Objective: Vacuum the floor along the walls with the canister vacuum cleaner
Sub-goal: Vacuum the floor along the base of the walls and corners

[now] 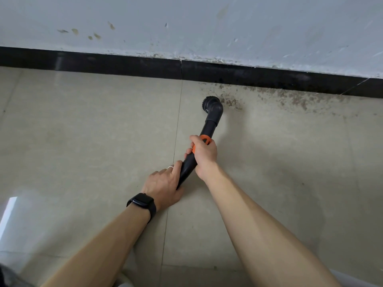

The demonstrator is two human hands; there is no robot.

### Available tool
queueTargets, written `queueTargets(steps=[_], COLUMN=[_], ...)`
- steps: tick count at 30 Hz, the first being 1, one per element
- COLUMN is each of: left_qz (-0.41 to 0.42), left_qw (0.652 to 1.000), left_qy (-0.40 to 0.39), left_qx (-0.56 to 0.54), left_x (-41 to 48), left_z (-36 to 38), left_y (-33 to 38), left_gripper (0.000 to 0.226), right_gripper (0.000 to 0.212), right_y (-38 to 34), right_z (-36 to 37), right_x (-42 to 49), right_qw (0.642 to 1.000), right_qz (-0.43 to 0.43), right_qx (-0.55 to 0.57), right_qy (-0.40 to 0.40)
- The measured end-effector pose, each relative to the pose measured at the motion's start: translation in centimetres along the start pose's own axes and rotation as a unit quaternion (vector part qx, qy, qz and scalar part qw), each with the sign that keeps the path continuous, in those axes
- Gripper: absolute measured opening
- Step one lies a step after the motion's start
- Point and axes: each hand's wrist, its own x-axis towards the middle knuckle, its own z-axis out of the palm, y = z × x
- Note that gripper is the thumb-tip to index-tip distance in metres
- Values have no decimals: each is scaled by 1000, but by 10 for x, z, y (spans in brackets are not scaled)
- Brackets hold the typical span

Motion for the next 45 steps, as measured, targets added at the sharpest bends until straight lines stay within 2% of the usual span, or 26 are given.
queueTargets(steps=[3, 8, 21, 35, 45], left_qz=[-19, -5, -3, -9, -46], left_qw=[999, 998, 996, 994, 993], left_qy=[14, 33, 22, 33, 50], left_qx=[-22, -49, -86, -102, -93], left_x=[8, 20, 50, 65, 43], left_z=[0, 3, -4, -10, -16], left_y=[-2, -11, -36, -57, -116], left_gripper=[45, 40, 41, 37, 39], right_gripper=[23, 20, 16, 12, 14], right_y=[-5, -9, -21, -27, 0], right_z=[7, 18, 48, 74, 133], right_x=[7, 17, 35, 46, 35], right_qw=[1000, 999, 993, 993, 993], right_qz=[-10, -26, -45, -42, -28], right_qx=[-3, -28, -85, -90, -109], right_qy=[10, 26, 70, 69, 32])
